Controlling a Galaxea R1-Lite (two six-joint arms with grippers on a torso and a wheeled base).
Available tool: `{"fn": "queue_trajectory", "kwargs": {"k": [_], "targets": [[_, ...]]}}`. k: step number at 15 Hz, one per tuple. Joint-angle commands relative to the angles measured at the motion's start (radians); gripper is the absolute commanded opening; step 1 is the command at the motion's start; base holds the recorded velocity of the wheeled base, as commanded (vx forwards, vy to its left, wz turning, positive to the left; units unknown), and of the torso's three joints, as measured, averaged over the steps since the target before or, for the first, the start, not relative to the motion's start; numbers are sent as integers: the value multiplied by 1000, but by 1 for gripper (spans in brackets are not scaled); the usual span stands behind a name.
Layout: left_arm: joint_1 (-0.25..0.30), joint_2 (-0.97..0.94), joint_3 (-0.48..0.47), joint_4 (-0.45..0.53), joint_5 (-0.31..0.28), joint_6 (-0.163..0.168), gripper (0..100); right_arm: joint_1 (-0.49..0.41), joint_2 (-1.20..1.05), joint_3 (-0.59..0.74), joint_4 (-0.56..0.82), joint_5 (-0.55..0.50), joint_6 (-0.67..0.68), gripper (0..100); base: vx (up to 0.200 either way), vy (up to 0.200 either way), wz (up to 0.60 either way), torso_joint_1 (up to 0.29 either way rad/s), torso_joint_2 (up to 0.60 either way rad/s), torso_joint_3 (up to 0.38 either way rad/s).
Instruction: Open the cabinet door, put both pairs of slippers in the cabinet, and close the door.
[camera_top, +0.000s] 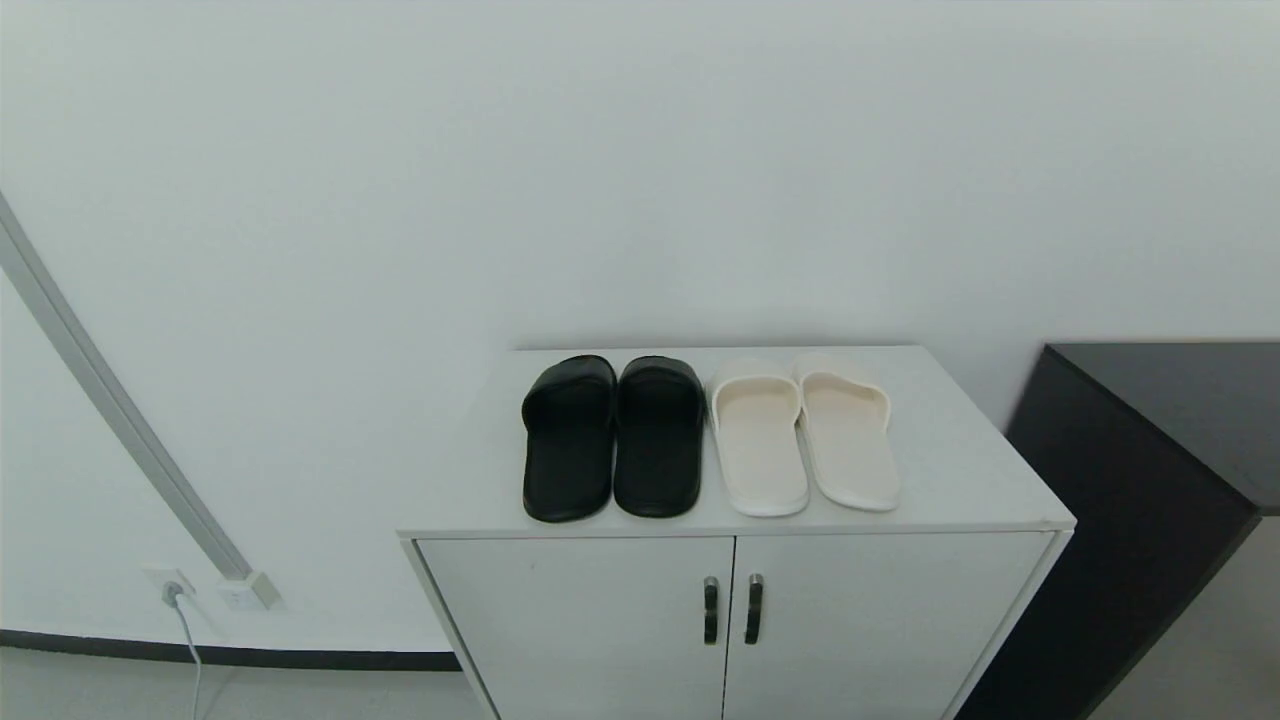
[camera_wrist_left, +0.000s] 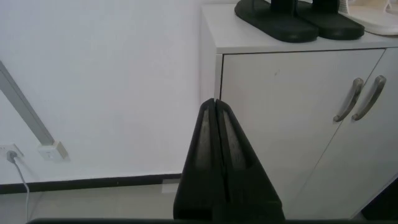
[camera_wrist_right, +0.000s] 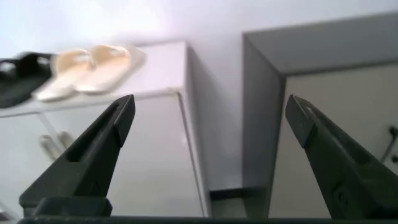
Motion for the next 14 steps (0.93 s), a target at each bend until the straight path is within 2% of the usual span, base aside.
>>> {"fn": "queue_trajectory", "kwargs": {"k": [1, 4, 7, 8, 9, 10, 11, 12, 14], "targets": [[0, 0, 0, 0, 0, 0, 0, 18, 230, -125, 113, 111, -17, 100, 0, 0, 0, 0, 0, 0], [0, 0, 0, 0, -1, 6, 0, 33, 562, -119, -120, 185, -9, 100, 0, 0, 0, 0, 0, 0], [0, 0, 0, 1, -3, 9, 0, 187, 825, -125, -388, 156, 23, 100, 0, 0, 0, 0, 0, 0], [0, 0, 0, 1, -3, 9, 0, 343, 921, -140, -482, 39, 64, 100, 0, 0, 0, 0, 0, 0], [0, 0, 0, 1, -3, 9, 0, 523, 990, -158, -503, -130, 94, 100, 0, 0, 0, 0, 0, 0], [0, 0, 0, 1, -5, 9, 0, 642, 1041, -188, -514, -239, 133, 100, 0, 0, 0, 0, 0, 0], [0, 0, -2, 1, -5, 9, 0, 679, 1058, -203, -519, -269, 150, 100, 0, 0, 0, 0, 0, 0], [0, 0, -2, 3, -5, 9, 0, 762, 1133, -286, -523, -347, 175, 100, 0, 0, 0, 0, 0, 0], [0, 0, -2, 3, -5, 9, 0, 782, 1216, -376, -517, -381, 175, 100, 0, 0, 0, 0, 0, 0]]}}
